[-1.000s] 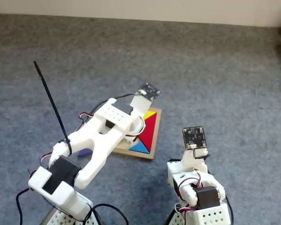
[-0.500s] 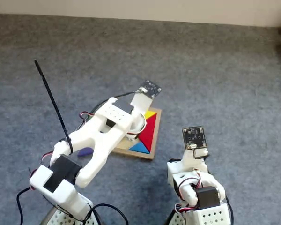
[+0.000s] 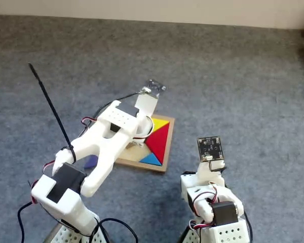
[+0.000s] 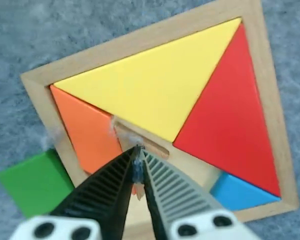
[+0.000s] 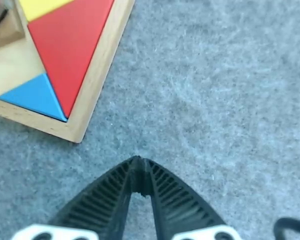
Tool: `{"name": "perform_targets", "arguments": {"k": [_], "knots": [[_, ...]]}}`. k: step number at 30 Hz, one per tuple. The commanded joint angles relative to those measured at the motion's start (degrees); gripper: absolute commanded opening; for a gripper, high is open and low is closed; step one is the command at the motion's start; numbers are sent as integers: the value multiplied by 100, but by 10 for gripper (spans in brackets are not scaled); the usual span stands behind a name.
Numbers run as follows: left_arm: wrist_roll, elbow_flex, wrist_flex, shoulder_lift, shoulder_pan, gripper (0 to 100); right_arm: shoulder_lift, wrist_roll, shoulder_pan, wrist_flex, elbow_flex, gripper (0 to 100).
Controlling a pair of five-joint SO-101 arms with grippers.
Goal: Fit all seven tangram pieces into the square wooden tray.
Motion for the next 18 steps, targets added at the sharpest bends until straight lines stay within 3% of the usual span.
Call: {"name": "perform_targets", "arguments": {"k": [1,13,18], "knots": [[53,-215,-176,-13,-136,7,-101,53,-57,22,646,10],[70,-365,-396,-163,-295,7,-101,53,-57,22,646,10],[53,189,-422,-1200,-259,7,-101,53,-57,22,646,10]]}}
